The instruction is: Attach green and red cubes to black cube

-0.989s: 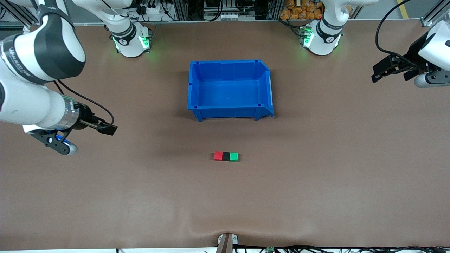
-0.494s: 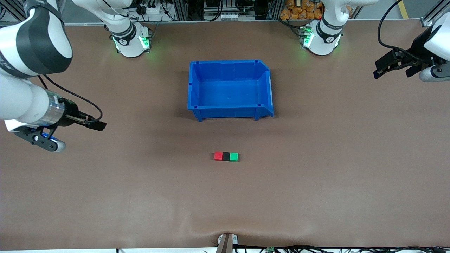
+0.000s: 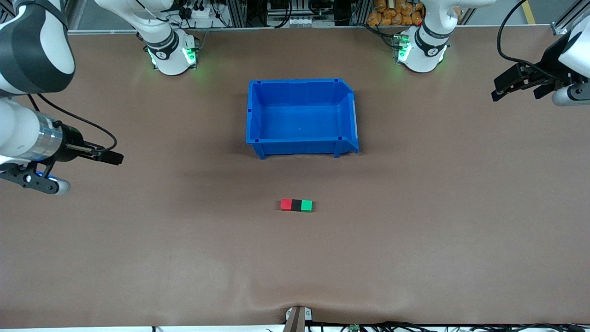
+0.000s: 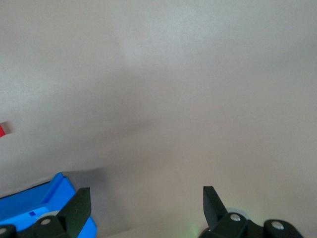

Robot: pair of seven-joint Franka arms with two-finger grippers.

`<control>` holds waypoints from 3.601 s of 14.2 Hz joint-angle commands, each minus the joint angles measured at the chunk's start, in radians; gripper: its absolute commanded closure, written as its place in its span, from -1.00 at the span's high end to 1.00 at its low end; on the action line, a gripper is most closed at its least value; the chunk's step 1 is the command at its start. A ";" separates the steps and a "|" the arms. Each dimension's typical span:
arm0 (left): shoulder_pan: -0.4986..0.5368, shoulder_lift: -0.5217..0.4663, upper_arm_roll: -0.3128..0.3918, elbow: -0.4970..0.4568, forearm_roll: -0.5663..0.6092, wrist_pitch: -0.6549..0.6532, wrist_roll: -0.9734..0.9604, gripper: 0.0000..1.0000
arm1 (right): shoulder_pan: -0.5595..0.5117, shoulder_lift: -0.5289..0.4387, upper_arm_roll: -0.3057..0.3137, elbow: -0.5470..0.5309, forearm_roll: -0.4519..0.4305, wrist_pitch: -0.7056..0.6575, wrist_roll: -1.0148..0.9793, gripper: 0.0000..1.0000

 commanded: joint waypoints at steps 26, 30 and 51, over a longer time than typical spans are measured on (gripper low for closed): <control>0.007 -0.018 -0.003 0.004 0.002 -0.020 0.026 1.00 | -0.014 -0.176 -0.075 -0.034 -0.003 -0.056 -0.230 1.00; 0.007 -0.014 -0.003 0.005 0.027 -0.020 0.025 1.00 | -0.015 -0.195 -0.071 -0.032 -0.003 -0.071 -0.229 1.00; 0.005 0.003 0.014 0.008 0.042 -0.082 0.019 1.00 | -0.011 -0.319 -0.075 -0.095 0.005 -0.108 -0.283 1.00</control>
